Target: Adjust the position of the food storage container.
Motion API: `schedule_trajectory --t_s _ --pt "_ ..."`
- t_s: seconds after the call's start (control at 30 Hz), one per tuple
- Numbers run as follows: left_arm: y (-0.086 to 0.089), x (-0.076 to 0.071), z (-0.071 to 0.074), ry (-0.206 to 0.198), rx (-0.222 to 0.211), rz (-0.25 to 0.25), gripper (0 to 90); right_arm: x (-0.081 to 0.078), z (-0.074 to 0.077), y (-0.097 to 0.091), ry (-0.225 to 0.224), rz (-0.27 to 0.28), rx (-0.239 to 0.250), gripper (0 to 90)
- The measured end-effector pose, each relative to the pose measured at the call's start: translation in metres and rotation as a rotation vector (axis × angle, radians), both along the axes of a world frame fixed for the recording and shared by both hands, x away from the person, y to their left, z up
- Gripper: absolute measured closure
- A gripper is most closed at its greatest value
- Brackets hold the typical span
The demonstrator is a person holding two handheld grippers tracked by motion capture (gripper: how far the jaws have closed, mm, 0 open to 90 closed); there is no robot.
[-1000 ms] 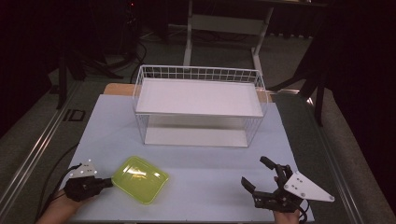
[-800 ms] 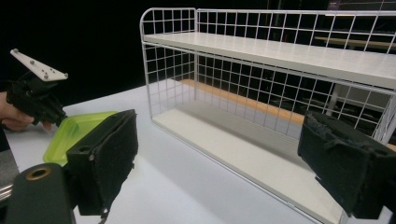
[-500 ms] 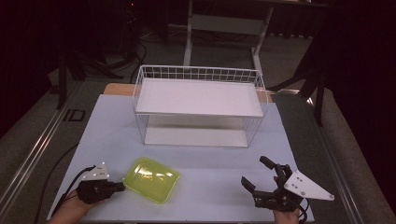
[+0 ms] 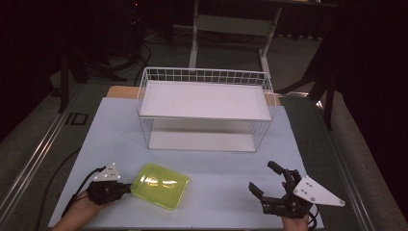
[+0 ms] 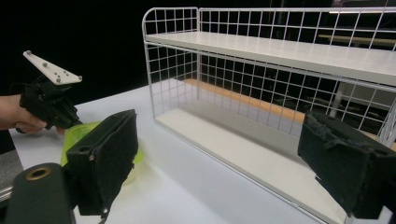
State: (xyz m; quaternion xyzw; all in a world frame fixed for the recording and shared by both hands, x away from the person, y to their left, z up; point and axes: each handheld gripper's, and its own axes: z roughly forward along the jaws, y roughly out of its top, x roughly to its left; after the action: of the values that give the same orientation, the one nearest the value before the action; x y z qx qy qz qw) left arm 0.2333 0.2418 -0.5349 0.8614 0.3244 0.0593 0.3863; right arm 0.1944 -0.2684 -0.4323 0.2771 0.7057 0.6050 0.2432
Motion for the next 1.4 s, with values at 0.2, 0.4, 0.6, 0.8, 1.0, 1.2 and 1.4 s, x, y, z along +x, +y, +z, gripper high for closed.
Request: schedule_trajectory --t_s 0.2,0.4,0.6,0.8,1.0,1.2,1.4 --pt "-0.018 -0.002 0.002 0.021 -0.028 -0.034 90.0 0.000 0.000 0.001 0.002 0.004 -0.004 12.3" --pt "-0.023 -0.003 0.004 0.019 0.023 -0.037 90.0 -0.001 0.000 -0.001 0.000 0.004 -0.003 12.3" --pt "-0.014 -0.011 0.009 0.032 -0.013 -0.022 90.0 -0.001 0.000 0.000 -0.001 0.007 -0.004 12.3" --pt "-0.025 -0.006 0.006 0.045 -0.022 -0.046 90.0 -0.001 0.000 0.002 -0.001 0.010 -0.011 12.3" --pt "-0.040 -0.001 0.006 0.038 -0.037 -0.069 90.0 -0.001 0.000 0.000 -0.001 0.006 -0.007 12.3" --pt "-0.055 0.007 0.007 0.053 -0.050 -0.090 90.0 -0.001 0.000 0.000 -0.001 0.007 -0.005 12.3" --pt "-0.074 0.012 0.003 0.062 -0.039 -0.124 90.0 -0.002 0.000 -0.002 -0.005 0.007 -0.005 12.3"
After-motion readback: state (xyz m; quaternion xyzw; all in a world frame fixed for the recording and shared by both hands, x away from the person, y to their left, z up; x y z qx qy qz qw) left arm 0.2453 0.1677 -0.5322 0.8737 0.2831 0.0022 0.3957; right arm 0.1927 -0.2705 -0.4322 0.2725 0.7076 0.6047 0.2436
